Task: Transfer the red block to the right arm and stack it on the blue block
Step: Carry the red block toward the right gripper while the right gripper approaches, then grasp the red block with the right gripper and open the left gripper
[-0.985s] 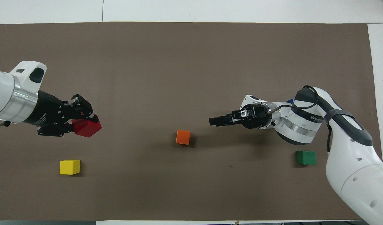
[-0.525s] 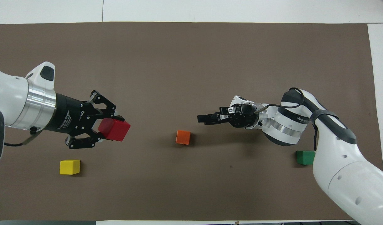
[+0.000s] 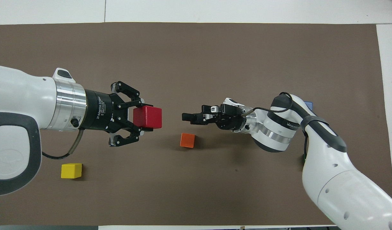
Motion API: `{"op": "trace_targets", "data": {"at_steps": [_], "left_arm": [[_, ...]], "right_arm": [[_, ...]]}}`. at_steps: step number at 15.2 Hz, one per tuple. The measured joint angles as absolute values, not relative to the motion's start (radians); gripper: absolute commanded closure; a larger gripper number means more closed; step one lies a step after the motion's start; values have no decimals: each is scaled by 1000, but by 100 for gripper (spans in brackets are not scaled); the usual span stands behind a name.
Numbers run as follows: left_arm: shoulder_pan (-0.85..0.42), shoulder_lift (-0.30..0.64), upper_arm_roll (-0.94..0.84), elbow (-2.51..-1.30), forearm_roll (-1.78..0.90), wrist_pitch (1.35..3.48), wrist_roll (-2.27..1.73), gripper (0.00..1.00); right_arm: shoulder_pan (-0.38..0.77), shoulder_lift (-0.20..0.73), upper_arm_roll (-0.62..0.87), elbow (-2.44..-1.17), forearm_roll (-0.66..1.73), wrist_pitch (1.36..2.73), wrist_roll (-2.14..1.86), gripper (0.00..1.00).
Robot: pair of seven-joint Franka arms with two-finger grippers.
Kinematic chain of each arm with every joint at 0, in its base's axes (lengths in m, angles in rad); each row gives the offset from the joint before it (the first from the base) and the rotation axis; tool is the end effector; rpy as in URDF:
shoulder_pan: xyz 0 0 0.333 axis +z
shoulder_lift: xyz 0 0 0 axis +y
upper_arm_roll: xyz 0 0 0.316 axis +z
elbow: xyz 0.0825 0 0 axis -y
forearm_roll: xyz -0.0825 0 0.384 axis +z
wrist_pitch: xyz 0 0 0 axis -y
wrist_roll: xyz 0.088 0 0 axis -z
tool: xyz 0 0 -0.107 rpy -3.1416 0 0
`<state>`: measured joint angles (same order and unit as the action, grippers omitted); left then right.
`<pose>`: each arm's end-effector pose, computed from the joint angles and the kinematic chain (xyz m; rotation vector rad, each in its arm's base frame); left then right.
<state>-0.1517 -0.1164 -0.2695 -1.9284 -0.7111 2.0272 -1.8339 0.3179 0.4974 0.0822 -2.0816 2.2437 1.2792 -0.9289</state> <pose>0.4850 -0.2652 0.5690 1.7534 1.9272 -0.6590 0.5106 0.3198 0.2925 -0.9344 0.0901 0.0674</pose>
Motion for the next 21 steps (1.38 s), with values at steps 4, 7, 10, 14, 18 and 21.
{"op": "trace_targets", "data": {"at_steps": [4,7,10,14,18,21], "left_arm": [[-164,-117,-266,-1954,-730,2055,-1857,100],[-164,-120,-264,-1987,-779,2098,-1857,100],[-164,-126,-265,-2023,-830,2126,-1826,100],[-164,-150,-265,-2067,-854,2127,-1773,100],[-164,-165,-265,-2076,-864,2127,-1760,100],[-164,-172,-264,-2077,-869,2127,-1742,100]], "right_arm": [[330,497,84,-2081,2277,1279,-932,0],[333,497,122,-2079,2345,1278,-932,0],[337,497,154,-2078,2368,1278,-932,0],[334,497,152,-2078,2370,1278,-929,12],[334,498,149,-2075,2369,1286,-919,93],[335,499,151,-2074,2370,1289,-906,100]]}}
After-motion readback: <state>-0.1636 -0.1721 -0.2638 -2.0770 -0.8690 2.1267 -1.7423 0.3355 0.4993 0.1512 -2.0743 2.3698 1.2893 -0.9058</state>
